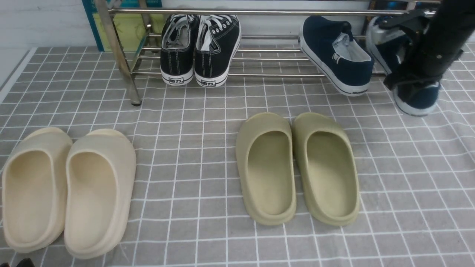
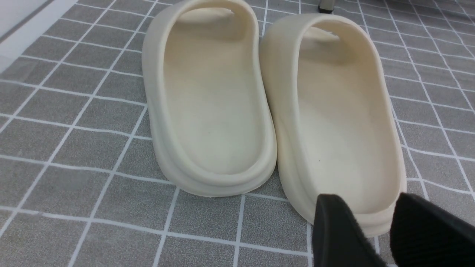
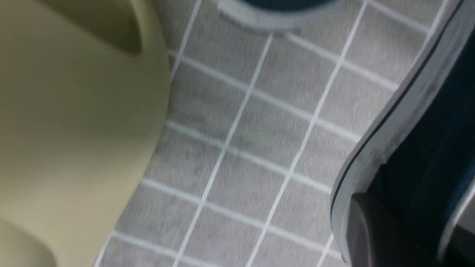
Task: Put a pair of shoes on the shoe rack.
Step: Use the right arm to put a shoe into the shoe rack
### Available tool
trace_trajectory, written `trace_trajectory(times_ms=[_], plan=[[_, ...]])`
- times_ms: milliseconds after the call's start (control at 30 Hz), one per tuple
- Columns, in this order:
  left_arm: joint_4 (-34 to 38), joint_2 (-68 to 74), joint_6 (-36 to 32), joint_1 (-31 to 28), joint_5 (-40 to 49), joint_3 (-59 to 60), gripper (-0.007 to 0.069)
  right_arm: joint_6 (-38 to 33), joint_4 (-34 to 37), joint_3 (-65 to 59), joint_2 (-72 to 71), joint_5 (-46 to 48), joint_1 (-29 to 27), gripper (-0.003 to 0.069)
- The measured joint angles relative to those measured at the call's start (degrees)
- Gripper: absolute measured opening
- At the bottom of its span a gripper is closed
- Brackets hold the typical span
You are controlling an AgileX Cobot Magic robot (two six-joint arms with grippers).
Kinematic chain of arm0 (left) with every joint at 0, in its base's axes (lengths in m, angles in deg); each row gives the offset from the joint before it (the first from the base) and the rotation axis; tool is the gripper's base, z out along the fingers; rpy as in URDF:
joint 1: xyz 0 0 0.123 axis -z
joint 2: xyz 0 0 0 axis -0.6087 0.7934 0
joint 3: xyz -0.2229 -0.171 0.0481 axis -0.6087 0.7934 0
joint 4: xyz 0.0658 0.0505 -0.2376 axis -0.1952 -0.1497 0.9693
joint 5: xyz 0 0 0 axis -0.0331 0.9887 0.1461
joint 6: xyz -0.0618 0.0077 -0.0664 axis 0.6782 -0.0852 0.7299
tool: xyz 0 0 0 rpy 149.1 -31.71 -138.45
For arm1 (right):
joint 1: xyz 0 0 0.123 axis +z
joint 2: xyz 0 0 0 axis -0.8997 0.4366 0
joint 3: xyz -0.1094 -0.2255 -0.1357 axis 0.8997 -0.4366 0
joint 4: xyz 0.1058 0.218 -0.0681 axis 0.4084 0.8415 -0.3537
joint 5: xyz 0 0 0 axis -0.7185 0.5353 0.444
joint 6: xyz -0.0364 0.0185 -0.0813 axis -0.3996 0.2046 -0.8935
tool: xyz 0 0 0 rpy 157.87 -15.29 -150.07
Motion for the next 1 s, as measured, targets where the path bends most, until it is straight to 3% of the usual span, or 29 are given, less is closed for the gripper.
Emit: trace_trajectory(times_ms=[367, 533, 767, 1000], plan=[[0.0, 0.0, 0.0, 0.0, 0.0, 0.0, 0.0239, -4.14, 9.62, 9.76, 4.89, 5.16, -0.05, 0.0039], [0.0, 0.0, 0.0, 0.0, 0.0, 0.0, 0.0239, -6.51, 9.05, 9.76, 4.94, 5.0, -0.05, 0.0039], [0.0, 0.0, 0.0, 0.0, 0.0, 0.0, 0.0239, -9.51, 5.8, 9.76, 6.89, -5.41, -0.05, 0.0039], [0.0, 0.0, 0.0, 0.0, 0.0, 0.0, 0.0239, -9.74, 5.99, 9.76, 7.97, -7.55, -0.05, 0.0042]])
